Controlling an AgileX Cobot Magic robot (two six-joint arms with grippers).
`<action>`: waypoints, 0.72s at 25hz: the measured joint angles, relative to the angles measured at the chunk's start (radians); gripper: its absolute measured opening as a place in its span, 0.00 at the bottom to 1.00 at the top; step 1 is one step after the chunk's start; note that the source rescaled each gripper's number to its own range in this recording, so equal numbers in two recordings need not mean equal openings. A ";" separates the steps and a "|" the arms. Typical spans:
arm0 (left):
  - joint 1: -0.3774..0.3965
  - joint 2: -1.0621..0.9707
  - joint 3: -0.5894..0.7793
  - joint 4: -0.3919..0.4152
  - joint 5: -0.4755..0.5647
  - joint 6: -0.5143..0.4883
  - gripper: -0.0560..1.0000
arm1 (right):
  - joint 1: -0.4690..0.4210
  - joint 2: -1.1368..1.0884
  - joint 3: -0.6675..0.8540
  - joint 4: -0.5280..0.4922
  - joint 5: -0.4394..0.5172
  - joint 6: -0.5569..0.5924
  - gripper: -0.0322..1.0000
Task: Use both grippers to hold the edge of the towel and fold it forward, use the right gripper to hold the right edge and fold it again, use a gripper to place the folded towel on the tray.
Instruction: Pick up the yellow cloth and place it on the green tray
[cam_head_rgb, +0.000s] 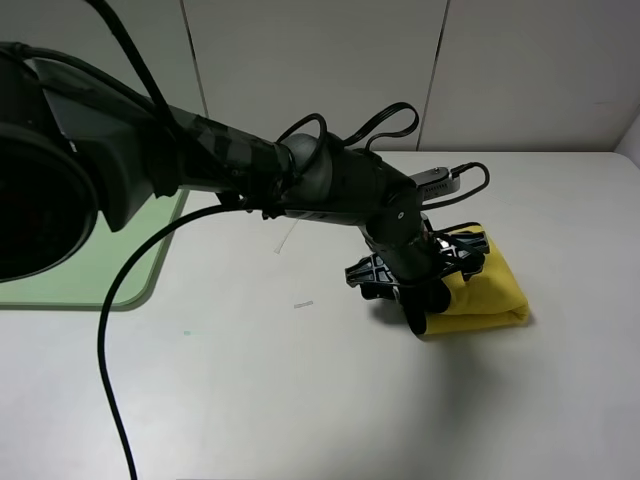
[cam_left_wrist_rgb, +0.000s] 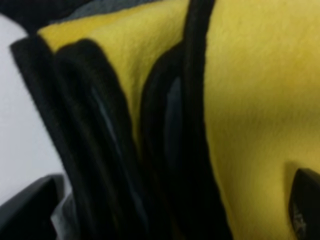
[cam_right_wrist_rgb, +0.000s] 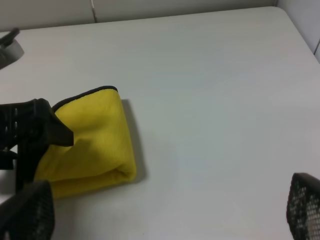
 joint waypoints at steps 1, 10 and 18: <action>0.000 0.000 0.000 0.000 0.000 0.000 0.89 | 0.000 0.000 0.000 0.000 0.000 0.000 1.00; 0.000 0.011 0.000 0.001 0.001 0.000 0.55 | 0.000 0.000 0.000 0.000 0.000 0.000 1.00; 0.000 0.016 0.003 0.001 0.002 0.000 0.15 | 0.000 0.000 0.000 0.000 0.000 0.000 1.00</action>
